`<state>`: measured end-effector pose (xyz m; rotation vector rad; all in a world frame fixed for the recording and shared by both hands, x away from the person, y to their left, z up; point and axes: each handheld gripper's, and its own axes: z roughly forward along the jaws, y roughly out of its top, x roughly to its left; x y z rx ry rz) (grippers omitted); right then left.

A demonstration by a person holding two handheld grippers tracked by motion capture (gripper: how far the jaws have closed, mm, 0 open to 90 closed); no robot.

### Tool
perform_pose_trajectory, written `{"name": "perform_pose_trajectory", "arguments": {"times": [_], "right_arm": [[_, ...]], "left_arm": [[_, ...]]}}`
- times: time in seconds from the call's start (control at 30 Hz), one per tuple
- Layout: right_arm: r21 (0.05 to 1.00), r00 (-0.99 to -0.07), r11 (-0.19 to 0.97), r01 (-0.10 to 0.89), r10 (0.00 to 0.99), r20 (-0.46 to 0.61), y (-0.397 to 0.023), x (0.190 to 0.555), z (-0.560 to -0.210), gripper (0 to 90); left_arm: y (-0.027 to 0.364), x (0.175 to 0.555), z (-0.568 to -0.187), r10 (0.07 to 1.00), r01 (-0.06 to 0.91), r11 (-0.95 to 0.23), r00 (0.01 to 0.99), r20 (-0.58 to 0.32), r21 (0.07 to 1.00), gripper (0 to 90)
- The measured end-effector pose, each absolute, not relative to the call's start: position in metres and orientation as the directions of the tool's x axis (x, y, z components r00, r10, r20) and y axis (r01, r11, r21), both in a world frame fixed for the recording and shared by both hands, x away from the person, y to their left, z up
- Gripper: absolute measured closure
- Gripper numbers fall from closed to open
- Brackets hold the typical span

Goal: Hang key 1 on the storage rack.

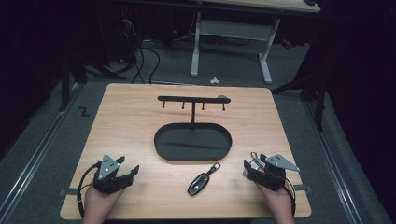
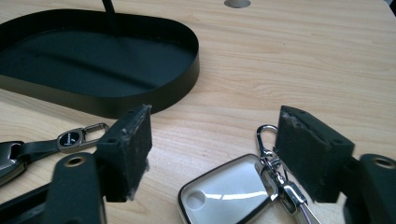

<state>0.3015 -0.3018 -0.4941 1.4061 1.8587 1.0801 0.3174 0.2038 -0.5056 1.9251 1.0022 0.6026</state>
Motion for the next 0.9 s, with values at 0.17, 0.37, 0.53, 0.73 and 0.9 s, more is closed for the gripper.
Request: {"name": "perform_pose_trajectory", "arguments": {"times": [0.17,0.37,0.53,0.73,0.9], "right_arm": [[0.851,-0.283,0.086,0.519,0.956,0.076,-0.301,0.304,-0.496,22.2],[0.841,-0.301,0.090,0.533,0.950,0.089,-0.301,0.294,-0.498,20.5],[0.838,-0.351,0.139,0.527,0.934,0.066,-0.293,0.290,-0.499,23.4],[0.832,-0.423,0.190,0.522,0.904,0.060,-0.268,0.290,-0.502,28.2],[0.825,-0.484,0.233,0.515,0.874,0.055,-0.237,0.289,-0.504,28.8]], "left_arm": [[0.194,0.321,-0.508,0.818,0.418,-0.326,0.574,0.032,0.848,32.6],[0.187,0.330,-0.509,0.819,0.432,-0.293,0.574,-0.009,0.853,33.4],[0.180,0.333,-0.514,0.806,0.436,-0.321,0.592,0.001,0.841,33.0],[0.181,0.332,-0.513,0.807,0.433,-0.321,0.590,0.005,0.842,32.0],[0.184,0.330,-0.514,0.816,0.444,-0.316,0.578,0.001,0.839,32.0]]}}
